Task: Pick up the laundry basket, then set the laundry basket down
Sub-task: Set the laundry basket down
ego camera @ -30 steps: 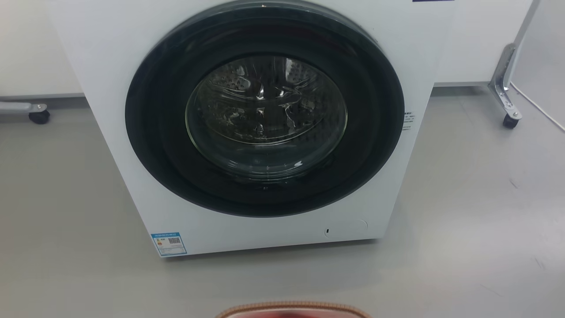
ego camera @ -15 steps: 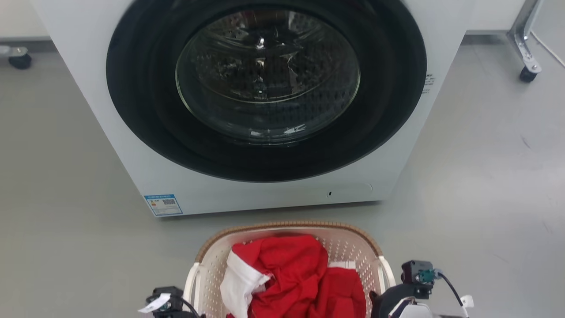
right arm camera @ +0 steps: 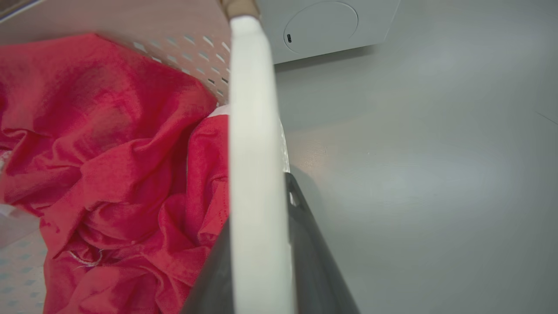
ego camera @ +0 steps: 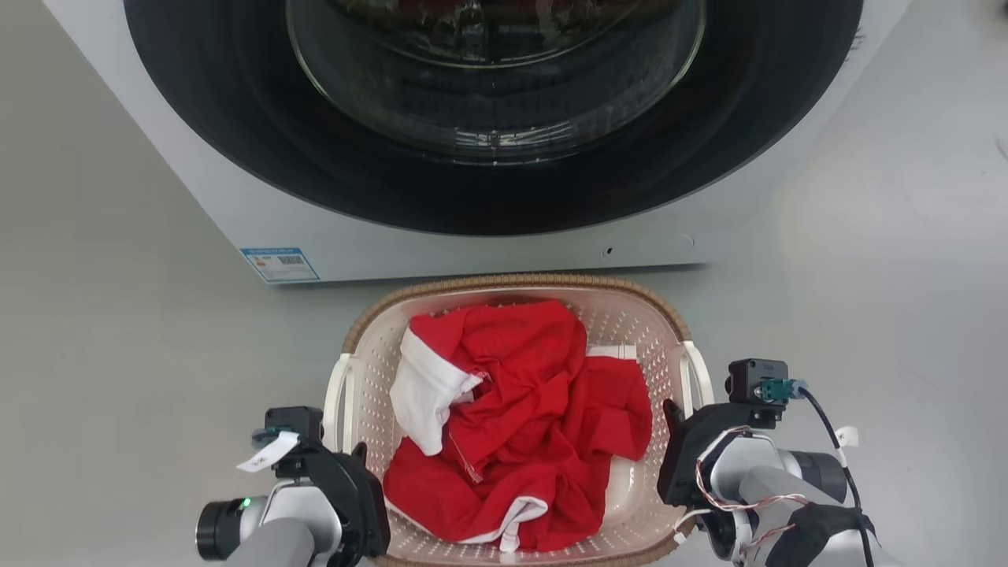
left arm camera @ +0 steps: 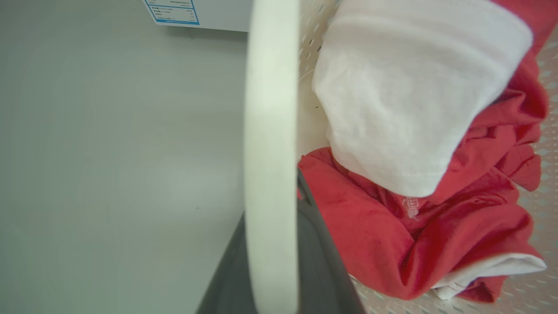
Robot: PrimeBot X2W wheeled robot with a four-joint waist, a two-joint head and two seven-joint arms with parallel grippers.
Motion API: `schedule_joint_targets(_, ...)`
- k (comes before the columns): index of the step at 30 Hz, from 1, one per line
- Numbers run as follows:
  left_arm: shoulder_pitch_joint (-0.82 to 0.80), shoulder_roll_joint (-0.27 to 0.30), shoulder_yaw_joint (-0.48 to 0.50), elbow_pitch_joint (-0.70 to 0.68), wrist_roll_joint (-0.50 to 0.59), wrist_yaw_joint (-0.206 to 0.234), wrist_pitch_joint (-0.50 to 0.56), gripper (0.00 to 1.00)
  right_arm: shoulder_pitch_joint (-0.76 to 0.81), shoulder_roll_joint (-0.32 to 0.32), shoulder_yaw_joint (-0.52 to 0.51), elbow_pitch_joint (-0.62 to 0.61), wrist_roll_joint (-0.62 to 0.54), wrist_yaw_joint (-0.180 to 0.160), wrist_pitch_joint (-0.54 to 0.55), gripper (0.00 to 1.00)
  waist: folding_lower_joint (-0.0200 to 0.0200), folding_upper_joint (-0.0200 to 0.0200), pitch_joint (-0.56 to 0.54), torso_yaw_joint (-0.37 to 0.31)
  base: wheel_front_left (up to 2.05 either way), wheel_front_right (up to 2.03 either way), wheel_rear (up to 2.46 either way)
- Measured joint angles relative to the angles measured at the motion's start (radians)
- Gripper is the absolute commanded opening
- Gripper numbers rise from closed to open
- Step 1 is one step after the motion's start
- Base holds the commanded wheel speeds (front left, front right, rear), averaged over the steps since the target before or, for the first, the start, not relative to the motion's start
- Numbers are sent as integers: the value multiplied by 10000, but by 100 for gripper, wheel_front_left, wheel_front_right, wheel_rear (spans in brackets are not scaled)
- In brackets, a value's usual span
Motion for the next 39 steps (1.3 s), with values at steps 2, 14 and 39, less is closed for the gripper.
schedule_joint_targets(2, -237, 12, 2, -23, 6, 4, -8, 0, -208, -6, -23, 50, -27, 46, -65, 0, 0, 0, 293, 45, 0, 0, 0)
schedule_joint_targets(14, -1379, 107, 4, -79, 167, 77, -336, 0, -1383, -8, -71, 259, -263, 178, -380, 0, 0, 0, 2061, 301, 0, 0, 0)
schedule_joint_targets(39, -3545, 295, 125, -138, 608, 81, -970, 0, -3600, -59, -146, 546, -581, 353, -1051, 0, -1, 1, 5578, 508, 0, 0, 0)
